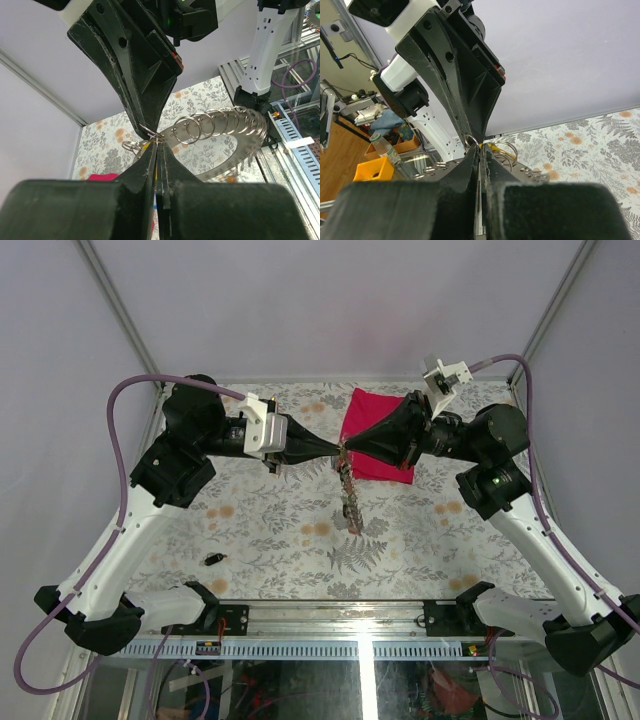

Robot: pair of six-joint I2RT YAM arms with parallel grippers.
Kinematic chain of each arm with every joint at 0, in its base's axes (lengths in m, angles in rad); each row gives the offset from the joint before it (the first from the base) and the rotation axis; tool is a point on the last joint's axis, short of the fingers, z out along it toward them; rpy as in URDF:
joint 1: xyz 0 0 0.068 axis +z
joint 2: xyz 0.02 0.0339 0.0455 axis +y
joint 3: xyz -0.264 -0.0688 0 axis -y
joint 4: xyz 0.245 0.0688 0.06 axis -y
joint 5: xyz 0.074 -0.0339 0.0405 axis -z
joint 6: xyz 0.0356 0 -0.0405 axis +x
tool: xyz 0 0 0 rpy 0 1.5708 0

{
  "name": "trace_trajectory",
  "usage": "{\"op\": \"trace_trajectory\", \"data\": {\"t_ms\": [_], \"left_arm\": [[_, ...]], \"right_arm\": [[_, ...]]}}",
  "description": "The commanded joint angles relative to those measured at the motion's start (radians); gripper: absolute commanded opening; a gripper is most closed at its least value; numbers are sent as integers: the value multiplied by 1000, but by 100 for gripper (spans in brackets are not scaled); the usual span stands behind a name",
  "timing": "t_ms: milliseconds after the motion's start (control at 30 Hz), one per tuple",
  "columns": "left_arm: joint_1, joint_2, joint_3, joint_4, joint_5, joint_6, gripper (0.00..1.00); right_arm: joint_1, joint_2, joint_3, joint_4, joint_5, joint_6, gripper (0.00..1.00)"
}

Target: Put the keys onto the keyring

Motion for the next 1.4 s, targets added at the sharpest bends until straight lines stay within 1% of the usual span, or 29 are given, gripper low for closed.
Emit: {"op": "trace_trajectory", "data": {"t_ms": [0, 267, 500, 533, 567, 600, 633, 667, 733, 867, 967, 1067, 1200, 1300, 1367], "left_arm": [[-9, -9, 13, 10, 15, 18, 0], [-9, -16, 1, 9, -10, 20, 0], [-9, -27, -12, 14, -26, 18, 0], [-9, -30, -16, 21, -34, 12, 5], [-9, -33, -23, 34, -39, 6, 13], [-9, -36, -32, 46, -44, 0, 23], [-9, -44, -41, 63, -48, -14, 35], [-10, -49, -51, 79, -53, -23, 43], [-8, -58, -66, 103, -59, -35, 51], [-9, -63, -78, 136, -64, -64, 53], [-9, -71, -102, 204, -89, -121, 53], [-8, -82, -132, 281, -113, -187, 53], [-9, -91, -182, 429, -133, -301, 50], [-9, -98, -236, 546, -148, -391, 46], [-9, -109, -293, 652, -168, -479, 44]], "right_arm": [[-5, -30, 37, 55, 106, 1, 0], [-5, -62, 13, 68, 194, 9, 0], [-6, -65, -3, 99, 212, 29, 0], [-6, -64, -4, 104, 211, 31, 0], [-5, -64, -6, 110, 208, 30, 0], [-6, -64, -10, 117, 206, 30, 0], [-5, -65, -13, 123, 203, 30, 0], [-5, -65, -16, 131, 201, 30, 0], [-6, -67, -20, 141, 191, 24, 0], [-5, -79, -38, 159, 167, -9, 0], [-5, -97, -64, 207, 138, -36, 0], [-5, -114, -75, 209, 105, -93, 0], [-6, -131, -88, 216, 85, -138, 0], [-6, -134, -94, 234, 66, -144, 0], [-5, -134, -96, 246, 57, -144, 0]]}}
